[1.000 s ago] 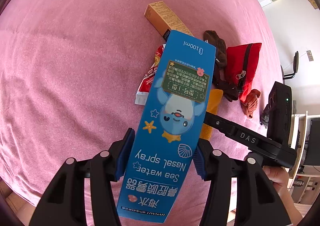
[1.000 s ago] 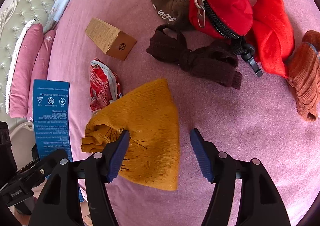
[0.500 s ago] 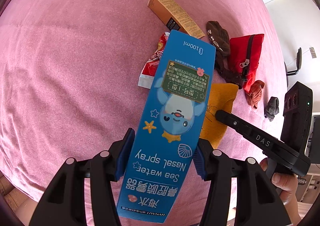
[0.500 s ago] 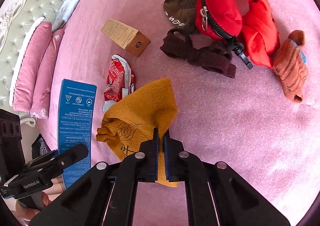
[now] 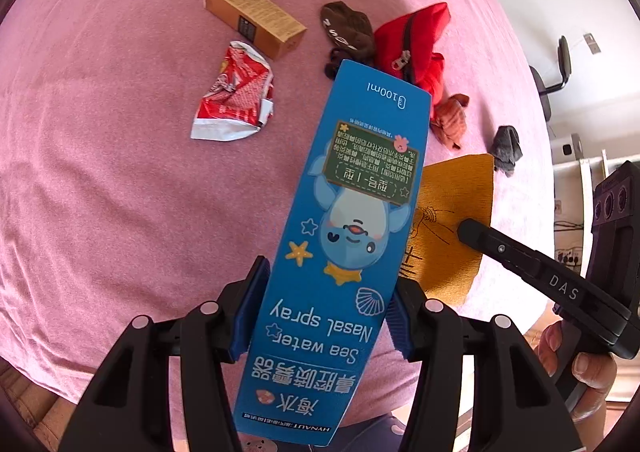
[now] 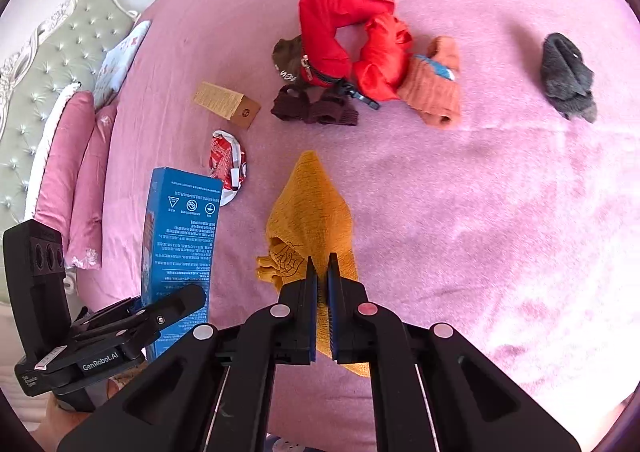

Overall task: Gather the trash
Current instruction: 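Carry box and cloth to the yellow bucket and open both tools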

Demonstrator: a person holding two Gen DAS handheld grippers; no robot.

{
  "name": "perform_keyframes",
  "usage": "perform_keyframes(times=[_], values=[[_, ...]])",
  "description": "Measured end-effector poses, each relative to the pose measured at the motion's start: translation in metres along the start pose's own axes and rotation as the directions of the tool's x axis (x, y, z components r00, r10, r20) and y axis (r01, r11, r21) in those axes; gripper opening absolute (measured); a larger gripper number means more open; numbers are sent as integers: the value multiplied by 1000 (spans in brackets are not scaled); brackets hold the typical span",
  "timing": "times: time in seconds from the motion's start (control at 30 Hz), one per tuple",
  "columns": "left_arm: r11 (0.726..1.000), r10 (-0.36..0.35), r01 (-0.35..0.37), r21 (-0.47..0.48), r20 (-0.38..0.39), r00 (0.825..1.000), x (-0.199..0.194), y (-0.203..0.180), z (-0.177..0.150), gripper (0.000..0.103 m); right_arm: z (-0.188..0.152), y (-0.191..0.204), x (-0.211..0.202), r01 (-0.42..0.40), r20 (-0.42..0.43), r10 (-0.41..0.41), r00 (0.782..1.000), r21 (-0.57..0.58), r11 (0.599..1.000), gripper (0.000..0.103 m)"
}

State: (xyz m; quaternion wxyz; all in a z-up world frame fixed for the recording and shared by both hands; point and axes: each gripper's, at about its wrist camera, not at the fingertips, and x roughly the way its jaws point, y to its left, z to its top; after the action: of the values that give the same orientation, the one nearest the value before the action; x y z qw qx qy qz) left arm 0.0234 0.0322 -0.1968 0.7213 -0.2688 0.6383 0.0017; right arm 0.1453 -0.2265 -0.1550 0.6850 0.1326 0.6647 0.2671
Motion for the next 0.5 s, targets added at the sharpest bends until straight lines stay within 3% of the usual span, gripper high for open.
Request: perform_keyframes(times=[0.27,0.5], values=[[991,-14,20,135,-43,999,9,-43,-29,54,-44,-34,-36,44,62,-51,997,122,992,5],[964,-6,33,263,-102,995,28,-93,-49,54,-85,-76,-67,48,104,-76,992,244,969,5]])
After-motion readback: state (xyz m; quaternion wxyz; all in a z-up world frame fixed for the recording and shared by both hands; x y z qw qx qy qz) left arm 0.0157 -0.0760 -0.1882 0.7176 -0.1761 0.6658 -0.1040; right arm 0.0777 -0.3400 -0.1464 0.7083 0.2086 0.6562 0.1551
